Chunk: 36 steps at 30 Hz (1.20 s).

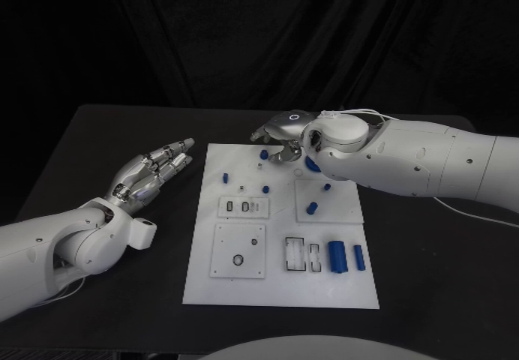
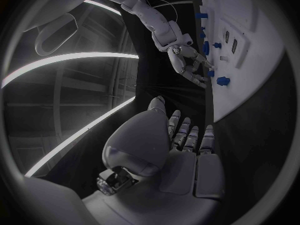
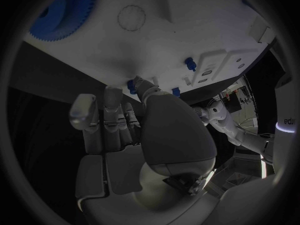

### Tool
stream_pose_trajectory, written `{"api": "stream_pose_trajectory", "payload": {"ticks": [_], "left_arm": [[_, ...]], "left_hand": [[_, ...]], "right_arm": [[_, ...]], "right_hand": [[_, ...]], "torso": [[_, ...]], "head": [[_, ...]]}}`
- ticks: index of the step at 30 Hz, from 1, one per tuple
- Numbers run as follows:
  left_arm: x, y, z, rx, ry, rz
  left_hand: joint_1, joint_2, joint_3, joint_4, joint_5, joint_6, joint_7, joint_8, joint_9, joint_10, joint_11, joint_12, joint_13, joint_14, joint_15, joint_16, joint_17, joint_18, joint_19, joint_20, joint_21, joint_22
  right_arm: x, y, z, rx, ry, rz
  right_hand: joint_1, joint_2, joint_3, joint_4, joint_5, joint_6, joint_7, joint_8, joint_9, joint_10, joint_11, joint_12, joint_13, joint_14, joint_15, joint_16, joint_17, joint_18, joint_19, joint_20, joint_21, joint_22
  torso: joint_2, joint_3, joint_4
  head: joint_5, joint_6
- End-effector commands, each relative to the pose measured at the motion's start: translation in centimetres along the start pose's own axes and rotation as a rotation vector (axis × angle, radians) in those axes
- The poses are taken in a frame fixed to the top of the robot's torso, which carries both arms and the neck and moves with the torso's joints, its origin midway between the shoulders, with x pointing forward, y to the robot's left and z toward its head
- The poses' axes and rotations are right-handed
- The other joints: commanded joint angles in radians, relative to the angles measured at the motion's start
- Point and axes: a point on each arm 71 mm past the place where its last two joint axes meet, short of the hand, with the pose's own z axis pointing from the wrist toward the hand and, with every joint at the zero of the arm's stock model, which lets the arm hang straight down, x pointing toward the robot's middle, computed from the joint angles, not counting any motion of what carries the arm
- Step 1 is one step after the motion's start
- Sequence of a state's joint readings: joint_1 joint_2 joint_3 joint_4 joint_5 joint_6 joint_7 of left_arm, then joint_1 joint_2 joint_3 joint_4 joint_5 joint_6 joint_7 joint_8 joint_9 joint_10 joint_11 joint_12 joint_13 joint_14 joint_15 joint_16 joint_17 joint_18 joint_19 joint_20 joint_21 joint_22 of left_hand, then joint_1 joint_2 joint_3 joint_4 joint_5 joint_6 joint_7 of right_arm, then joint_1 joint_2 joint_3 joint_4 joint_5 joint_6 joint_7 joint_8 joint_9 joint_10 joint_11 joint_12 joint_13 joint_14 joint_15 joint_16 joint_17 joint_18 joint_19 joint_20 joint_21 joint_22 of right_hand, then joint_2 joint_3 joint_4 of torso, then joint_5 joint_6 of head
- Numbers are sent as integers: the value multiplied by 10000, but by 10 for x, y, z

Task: Assemble the parts on the task board

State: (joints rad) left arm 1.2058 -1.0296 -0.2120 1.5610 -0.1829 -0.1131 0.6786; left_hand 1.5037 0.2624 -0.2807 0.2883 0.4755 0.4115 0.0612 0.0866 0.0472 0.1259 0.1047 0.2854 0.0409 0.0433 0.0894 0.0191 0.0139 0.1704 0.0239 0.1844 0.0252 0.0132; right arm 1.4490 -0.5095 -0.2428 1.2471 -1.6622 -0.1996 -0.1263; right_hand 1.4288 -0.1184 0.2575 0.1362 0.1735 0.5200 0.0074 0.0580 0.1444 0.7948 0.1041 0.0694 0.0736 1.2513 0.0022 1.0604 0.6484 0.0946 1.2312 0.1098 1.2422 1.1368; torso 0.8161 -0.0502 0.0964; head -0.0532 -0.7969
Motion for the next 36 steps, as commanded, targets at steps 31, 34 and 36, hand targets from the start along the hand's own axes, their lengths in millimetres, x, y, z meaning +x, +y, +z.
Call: {"api": "stream_pose_trajectory", "payload": {"ticks": [31,34,36], "left_arm": [[-4,-13,-3,1695,62,-53],[-3,-12,-2,1694,100,-83],[-3,-12,-2,1693,110,-90]], "left_hand": [[168,19,124,-8,142,-162,53,-19,-5,-110,9,-45,-9,-115,1,-78,-33,32,-21,89,-51,-17],[173,21,129,-11,152,-168,56,-20,-6,-113,10,-45,-9,-115,1,-78,-33,33,-22,90,-52,-18],[183,25,138,-15,172,-171,63,-20,-5,-116,11,-43,-9,-115,2,-78,-32,36,-19,94,-50,-16]], "right_arm": [[-9,-77,-98,1635,-513,1654],[-4,-81,-101,1917,-279,1681],[-1,-82,-102,2033,-205,1703]], "right_hand": [[-793,282,-378,448,414,3048,953,438,51,2156,-754,12497,10006,1608,-303,3349,5086,-39,577,-258,418,1375],[-1114,274,-697,686,46,3029,1000,363,39,4087,-735,13885,12217,2256,-264,4354,7173,-136,858,-226,736,1818],[-1249,278,-856,791,-13,3123,1047,382,59,5307,-700,14385,13232,2597,-228,4683,7994,-204,1080,-195,986,2116]], "torso": [[20,16,-69],[19,30,-63],[20,37,-72]], "head": [[-19,-157],[-31,-174],[-26,-181]]}}
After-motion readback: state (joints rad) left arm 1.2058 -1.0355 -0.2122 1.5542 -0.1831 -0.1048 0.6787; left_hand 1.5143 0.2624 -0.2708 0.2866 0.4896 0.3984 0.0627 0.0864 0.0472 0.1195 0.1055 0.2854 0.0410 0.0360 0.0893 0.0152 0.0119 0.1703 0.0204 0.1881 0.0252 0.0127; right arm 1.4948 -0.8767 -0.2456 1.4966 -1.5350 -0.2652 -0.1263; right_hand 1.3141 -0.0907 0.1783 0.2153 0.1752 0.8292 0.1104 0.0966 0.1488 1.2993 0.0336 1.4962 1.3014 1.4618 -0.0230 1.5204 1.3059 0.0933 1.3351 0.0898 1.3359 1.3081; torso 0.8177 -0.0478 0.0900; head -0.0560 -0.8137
